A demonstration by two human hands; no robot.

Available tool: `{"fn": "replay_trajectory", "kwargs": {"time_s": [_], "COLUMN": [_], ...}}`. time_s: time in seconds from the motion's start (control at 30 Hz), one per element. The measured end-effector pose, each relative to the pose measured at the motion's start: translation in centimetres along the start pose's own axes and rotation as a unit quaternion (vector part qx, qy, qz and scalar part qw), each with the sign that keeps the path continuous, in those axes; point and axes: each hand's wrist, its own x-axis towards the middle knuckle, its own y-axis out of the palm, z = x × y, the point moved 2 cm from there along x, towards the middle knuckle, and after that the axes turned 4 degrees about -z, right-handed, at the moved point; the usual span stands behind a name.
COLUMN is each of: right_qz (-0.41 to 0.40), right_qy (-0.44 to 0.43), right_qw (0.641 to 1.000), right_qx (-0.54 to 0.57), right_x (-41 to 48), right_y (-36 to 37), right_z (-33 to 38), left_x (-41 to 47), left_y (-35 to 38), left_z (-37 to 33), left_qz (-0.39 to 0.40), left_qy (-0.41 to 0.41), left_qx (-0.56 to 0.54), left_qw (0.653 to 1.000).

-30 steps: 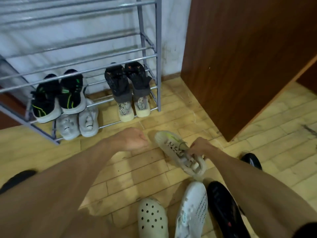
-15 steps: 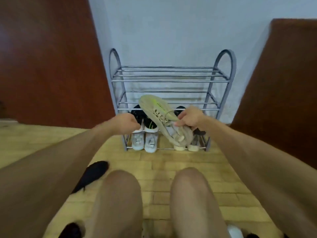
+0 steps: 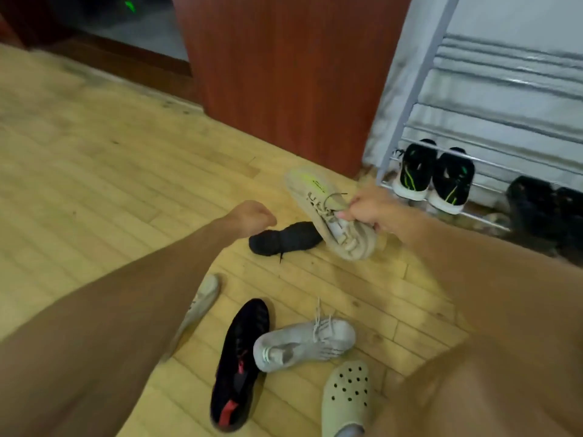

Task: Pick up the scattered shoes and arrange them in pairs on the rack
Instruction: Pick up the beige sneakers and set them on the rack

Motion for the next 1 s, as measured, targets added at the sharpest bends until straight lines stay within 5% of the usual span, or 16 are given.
{"fn": "replay_trajectory", "kwargs": {"time_s": [0.37,0.53,0.6,0.8,1.0], "right_qz": [0.126,0.145,0.149,0.185,0.207], "right_qy": [0.041,0.098,0.116,0.139,0.153], "right_qw": [0.991,0.984,0.981,0.971,0.966], "right_qx": [-0.013,0.041,0.044,0.061,0.040], "right_x": [1.9,0.7,0.0,-1.7,-3.6], "right_y": [17.0,21.6,23.1,24.7,24.5], "right_z": [-3.1,-4.6,-5.0,-6.4,-7.8], "left_x": [2.1,0.1,-1.2,-4.3,-4.3], "left_y": [8.0,7.9,7.6,8.7,9.5], "left_z": [18.6,25.4,27.7,32.5,31.7], "left_qz": [0.018,-0.154,-0.160,-0.184,-0.111], "left_qy": [-0.171,-0.237,-0.270,-0.312,-0.345], "left_qx": [0.025,0.153,0.171,0.044,0.018], "left_qw": [0.985,0.947,0.934,0.931,0.932]}}
